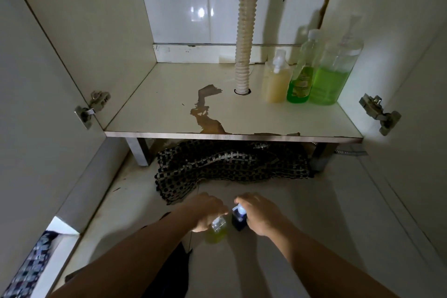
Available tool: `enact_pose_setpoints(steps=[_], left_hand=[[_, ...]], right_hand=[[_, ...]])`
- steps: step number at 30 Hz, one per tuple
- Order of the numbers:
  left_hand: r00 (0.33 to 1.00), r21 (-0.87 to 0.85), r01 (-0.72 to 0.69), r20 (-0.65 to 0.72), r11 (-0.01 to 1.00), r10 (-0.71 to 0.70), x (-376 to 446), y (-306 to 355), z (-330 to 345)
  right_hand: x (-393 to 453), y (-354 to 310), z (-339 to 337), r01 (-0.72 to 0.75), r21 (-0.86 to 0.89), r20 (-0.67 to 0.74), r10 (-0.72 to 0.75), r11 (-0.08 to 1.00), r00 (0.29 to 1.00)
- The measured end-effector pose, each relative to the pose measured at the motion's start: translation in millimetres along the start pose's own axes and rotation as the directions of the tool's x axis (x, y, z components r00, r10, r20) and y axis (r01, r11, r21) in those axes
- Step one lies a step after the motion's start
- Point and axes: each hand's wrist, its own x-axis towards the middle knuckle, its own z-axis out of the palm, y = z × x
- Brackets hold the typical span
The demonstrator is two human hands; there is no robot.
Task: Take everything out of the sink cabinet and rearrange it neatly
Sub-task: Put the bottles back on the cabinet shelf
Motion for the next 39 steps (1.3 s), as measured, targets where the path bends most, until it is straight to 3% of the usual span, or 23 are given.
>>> enact_pose_setpoints(steps=[6,14,21,25,32,39], left_hand=[[0.986,-0.279,0.165,0.049,0.946,-0.158,-10,0,0],[0.957,-0.374,0.277,0.023,0.885,-0.29,-28,12,6],[0.96,-0.5,0.246,0.005,0.83,-0.281,-33,16,-16],[0.955,-0.577,0.176,-0.098,0.798,-0.281,-32,12,-55],[0.807,-0.733,0.043,-0.375,0.679,-0.456,-35,-23,-133],[0.696,-0.741,0.007,-0.478,0.671,-0.535,-7,-65,-171]], right_hand=[[0,-5,6,-0.091,-0.135,-0.04,0.086,0.987,0.995],[-23,-5,-5,-0.209,0.013,0.013,0.209,0.978,0.978],[-32,3,-69,-0.176,0.086,0.083,0.169,0.981,0.982],[-35,10,-117,-0.109,0.136,0.066,0.101,0.985,0.993],[-30,34,-187,-0.082,0.129,-0.128,0.099,0.988,0.987],[4,42,-222,-0.067,0.071,-0.171,0.078,0.995,0.982]])
